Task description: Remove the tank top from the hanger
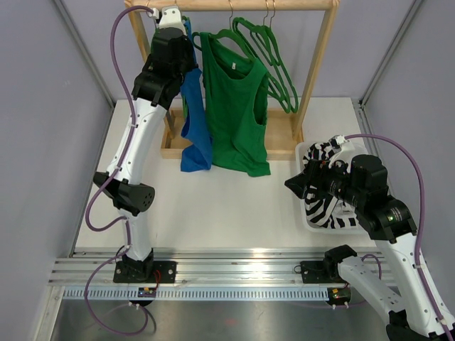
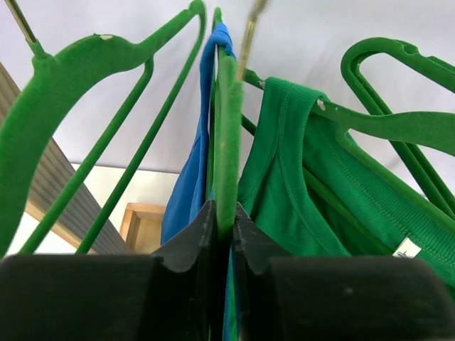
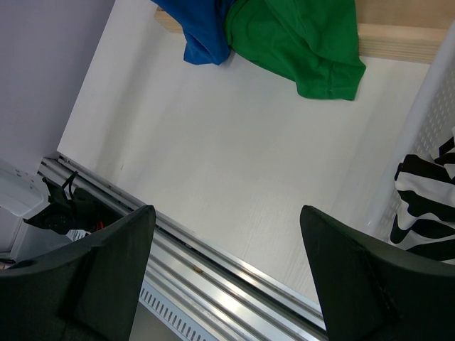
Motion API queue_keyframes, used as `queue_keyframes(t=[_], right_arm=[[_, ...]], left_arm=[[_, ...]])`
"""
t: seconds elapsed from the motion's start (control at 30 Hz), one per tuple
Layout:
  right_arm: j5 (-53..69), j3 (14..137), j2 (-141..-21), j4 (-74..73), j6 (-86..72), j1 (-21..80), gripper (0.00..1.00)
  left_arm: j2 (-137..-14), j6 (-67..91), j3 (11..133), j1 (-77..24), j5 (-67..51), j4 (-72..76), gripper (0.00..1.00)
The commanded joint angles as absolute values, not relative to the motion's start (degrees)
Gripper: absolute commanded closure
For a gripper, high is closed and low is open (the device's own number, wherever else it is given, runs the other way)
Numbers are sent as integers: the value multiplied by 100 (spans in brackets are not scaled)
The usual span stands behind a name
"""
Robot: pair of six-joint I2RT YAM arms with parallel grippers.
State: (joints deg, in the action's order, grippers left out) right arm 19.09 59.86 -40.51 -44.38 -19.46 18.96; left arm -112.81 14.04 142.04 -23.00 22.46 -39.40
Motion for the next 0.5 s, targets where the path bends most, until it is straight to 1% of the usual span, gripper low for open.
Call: queue_keyframes(t=[0.0,0.2,0.47], right_arm=[[1960,6056,-3999,-4298,-1872,1881,10],[1986,6073,-4008,-4289,-1863,1872,10],[2021,6091,-4043,-4298,-1872,1872,10]], left_arm=[[-11294,1345,14282,-2259,2206,-3867,90],[-11074,1345,14326,-2259,2188,-3753,100],[-10705,1266,14326,-2259,2118,-3578,100]])
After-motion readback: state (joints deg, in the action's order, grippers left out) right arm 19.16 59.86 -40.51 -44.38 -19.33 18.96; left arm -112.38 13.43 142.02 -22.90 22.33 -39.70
